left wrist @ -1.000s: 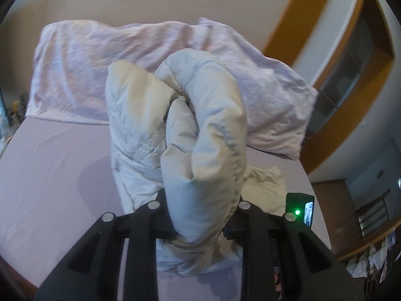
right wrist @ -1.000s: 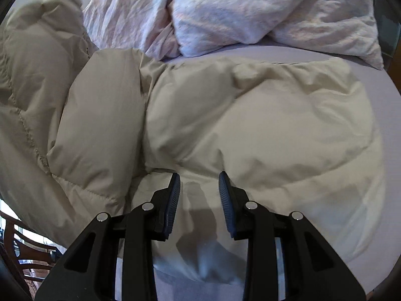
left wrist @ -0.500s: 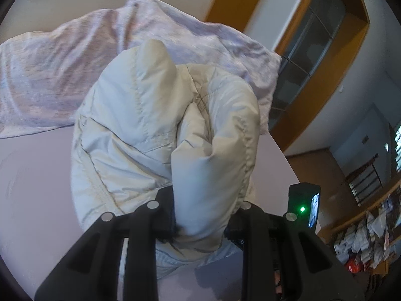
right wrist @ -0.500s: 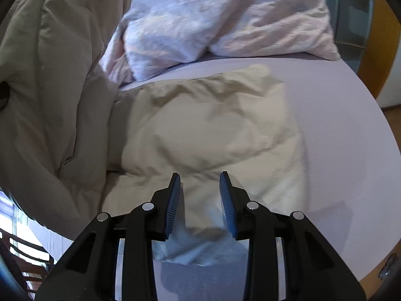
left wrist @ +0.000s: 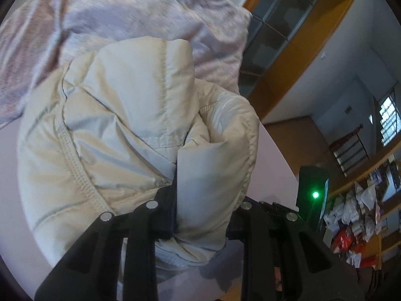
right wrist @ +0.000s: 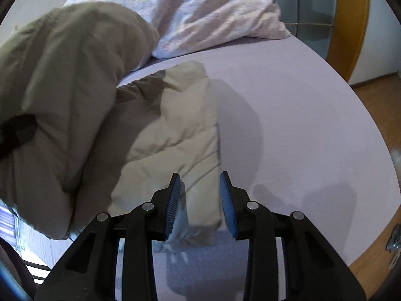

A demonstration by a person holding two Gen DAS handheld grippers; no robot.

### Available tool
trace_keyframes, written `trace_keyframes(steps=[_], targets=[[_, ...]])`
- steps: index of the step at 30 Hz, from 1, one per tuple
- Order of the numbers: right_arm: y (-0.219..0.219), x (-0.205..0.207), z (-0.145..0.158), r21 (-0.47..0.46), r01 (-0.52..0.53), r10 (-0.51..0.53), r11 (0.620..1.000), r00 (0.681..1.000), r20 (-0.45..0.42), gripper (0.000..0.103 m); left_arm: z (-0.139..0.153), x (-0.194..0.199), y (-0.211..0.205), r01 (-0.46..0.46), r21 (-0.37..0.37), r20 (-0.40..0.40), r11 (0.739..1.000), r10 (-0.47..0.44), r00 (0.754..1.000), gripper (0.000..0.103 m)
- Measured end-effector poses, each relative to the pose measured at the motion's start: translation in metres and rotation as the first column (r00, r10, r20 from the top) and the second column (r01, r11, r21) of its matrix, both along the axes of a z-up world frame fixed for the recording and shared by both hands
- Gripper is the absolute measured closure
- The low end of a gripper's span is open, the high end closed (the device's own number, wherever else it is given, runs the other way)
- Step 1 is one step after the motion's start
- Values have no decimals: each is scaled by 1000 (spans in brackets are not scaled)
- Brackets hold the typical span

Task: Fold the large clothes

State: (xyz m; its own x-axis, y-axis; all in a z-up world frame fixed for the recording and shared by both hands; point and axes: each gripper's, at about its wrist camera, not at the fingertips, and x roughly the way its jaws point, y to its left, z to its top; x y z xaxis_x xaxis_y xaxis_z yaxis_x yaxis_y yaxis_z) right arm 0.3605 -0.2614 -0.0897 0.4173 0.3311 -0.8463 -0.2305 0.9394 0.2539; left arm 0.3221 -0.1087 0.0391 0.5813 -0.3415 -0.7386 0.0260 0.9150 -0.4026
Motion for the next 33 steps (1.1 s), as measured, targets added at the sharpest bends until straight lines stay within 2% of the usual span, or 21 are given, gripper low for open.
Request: trace_keyframes(steps=[4, 9, 11, 13, 15, 20, 22, 26, 28, 33], targets=[[-15, 5, -3, -5, 30, -30, 1000, 1000, -7, 68, -11, 7, -24, 64, 12, -27, 998, -64, 998, 76], [-26, 10, -3, -12, 55, -56, 998, 998, -14, 68, -18, 12, -35, 87, 21, -45, 996, -86, 995, 72], [-30, 11, -2, -14, 63, -63, 998, 998, -15, 68, -15, 12, -34, 87, 19, -42, 996, -86, 995, 64], [-34, 14, 0, -15, 71, -71, 997, 997, -13, 68, -9, 11, -35, 88, 10, -30, 996, -87, 996, 48], [-39, 18, 3, -15, 81, -82, 997, 997, -8, 68, 1, 10, -39, 93, 15, -9, 996, -93, 996, 38], [-46, 26, 11, -14, 100, -100, 995, 995, 13, 68, 29, -2, -30, 97, 6, 33, 995, -97, 995, 25], [-47, 28, 14, -14, 106, -106, 994, 994, 22, 68, 42, -7, -20, 78, -3, 58, 997, -78, 995, 21], [-47, 35, 22, -11, 108, -107, 994, 993, 41, 68, 59, -17, 15, 2, 12, 94, 1000, -3, 996, 19], [-45, 38, 27, -10, 105, -104, 994, 993, 52, 68, 60, -19, 35, -55, 40, 96, 998, 51, 994, 19], [-39, 48, 44, -4, 95, -95, 995, 992, 86, 64, 43, -17, 90, -187, 94, 42, 978, 184, 982, 19]])
